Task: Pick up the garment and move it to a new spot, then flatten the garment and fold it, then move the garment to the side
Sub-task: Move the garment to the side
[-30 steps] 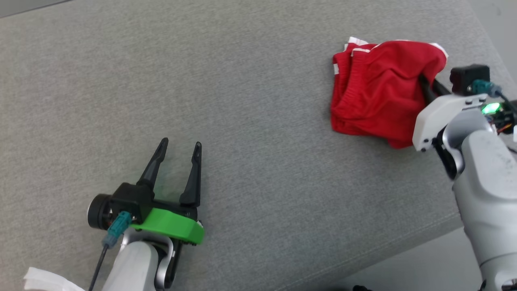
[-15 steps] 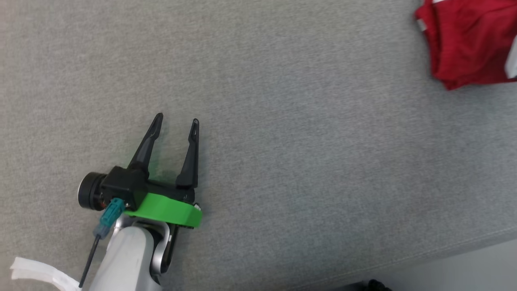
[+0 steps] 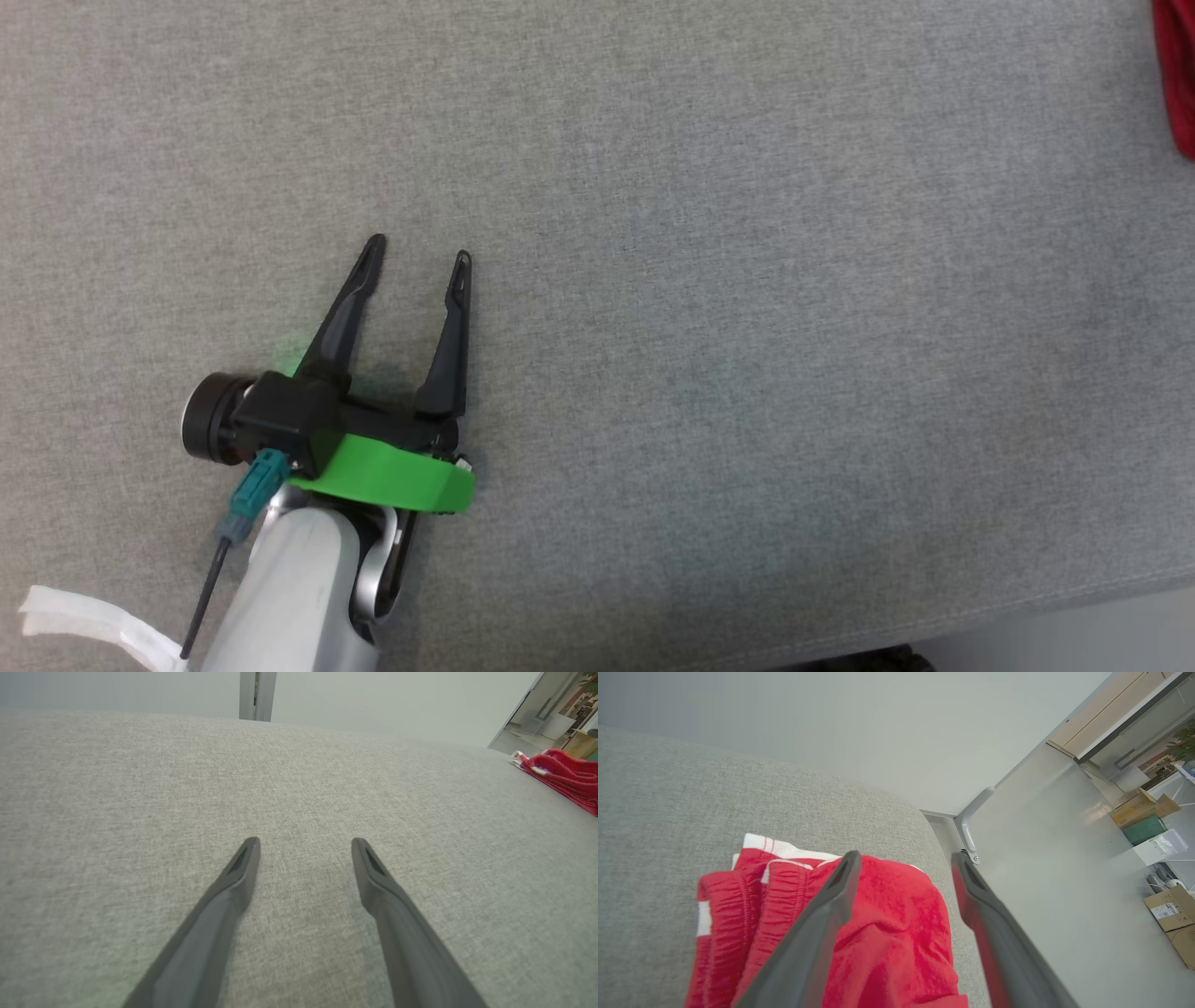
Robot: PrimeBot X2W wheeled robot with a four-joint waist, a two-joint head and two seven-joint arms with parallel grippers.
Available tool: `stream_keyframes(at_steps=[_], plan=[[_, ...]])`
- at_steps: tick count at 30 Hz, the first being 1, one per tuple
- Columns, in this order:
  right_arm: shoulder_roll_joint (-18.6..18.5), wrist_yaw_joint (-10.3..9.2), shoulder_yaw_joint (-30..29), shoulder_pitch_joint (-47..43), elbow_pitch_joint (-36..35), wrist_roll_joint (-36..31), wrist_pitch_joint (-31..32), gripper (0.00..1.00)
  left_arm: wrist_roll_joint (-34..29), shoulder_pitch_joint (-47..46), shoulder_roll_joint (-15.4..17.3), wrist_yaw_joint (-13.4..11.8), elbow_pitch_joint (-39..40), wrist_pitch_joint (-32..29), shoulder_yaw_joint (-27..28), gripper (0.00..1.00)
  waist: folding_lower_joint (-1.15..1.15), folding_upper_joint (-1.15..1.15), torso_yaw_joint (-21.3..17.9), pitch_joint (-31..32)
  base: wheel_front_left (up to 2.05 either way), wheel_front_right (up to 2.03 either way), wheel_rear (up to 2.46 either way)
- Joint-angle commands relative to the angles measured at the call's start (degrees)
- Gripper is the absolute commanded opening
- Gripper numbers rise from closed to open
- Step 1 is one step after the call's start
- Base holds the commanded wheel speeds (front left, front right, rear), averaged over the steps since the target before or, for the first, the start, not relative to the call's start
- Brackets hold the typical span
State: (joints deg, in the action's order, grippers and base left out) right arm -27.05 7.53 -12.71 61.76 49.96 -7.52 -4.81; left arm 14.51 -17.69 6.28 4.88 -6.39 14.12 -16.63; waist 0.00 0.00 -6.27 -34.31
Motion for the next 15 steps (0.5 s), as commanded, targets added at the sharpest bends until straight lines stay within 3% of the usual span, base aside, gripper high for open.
stream_keyframes(at_steps=[1, 15], plan=[[0.7, -0.09, -0.3, 0.0, -0.3, -0.8, -1.0, 1.0, 0.5, -0.4, 0.6, -0.3, -1.1, -0.1, 0.3, 1.0, 0.0, 0.0, -0.3, 0.4, 0.0, 0.0, 0.0], [8.8, -0.09, 2.0, -1.8, -2.6, 0.4, -6.9, 1.0, 3.0, -1.2, -0.3, -0.4, -2.7, 1.1, 3.2, 1.0, 0.0, 0.0, 0.0, 8.5, 0.0, 0.0, 0.0]])
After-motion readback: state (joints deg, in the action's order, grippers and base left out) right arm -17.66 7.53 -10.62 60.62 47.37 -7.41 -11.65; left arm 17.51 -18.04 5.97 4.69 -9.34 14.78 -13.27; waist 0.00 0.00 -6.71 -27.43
